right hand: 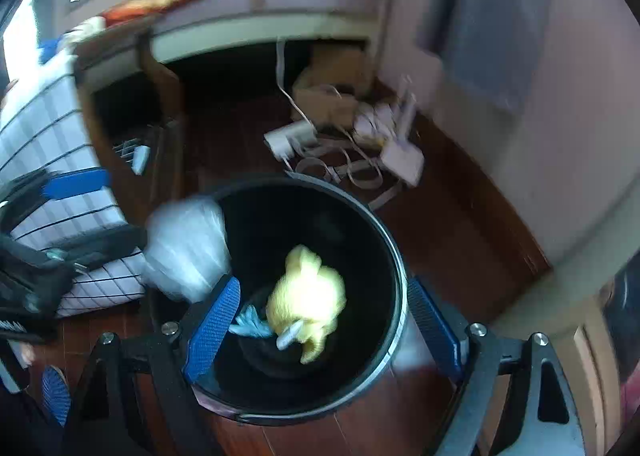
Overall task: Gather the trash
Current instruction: 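Carry the bag and yellow toy over the bin and release both, then grasp the red cup with the left tool while the right tool grasps the white tissue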
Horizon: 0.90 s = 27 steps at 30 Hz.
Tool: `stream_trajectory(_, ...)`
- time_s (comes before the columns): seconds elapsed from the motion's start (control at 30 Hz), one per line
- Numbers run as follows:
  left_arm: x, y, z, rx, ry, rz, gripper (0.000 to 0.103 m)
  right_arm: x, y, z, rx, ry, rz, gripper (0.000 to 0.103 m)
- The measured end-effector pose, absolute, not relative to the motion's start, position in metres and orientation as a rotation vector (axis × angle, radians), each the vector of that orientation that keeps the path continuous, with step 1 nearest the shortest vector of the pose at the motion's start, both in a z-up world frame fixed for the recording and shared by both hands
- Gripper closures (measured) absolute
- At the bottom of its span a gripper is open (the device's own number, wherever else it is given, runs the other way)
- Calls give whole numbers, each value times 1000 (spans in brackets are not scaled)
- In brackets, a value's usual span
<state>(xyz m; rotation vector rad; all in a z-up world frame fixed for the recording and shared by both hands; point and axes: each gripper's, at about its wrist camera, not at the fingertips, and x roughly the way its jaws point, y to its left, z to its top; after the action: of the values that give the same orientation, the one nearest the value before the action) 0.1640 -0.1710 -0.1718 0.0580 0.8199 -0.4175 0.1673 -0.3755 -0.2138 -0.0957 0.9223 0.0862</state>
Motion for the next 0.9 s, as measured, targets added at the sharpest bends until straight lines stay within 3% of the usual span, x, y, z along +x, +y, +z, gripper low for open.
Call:
stream_trajectory(0.13,159,-156,-167,58,787,-350,0,168,-379,-206,-62,894,71,15)
stream_trajectory(0.27,155,-153,-164,69,771,-323,0,168,-370,-201,-68,876,82,3)
stream_trajectory(0.9,148,-135,-136,68,703,-284,0,158,-340,-173,-79,776,95,0)
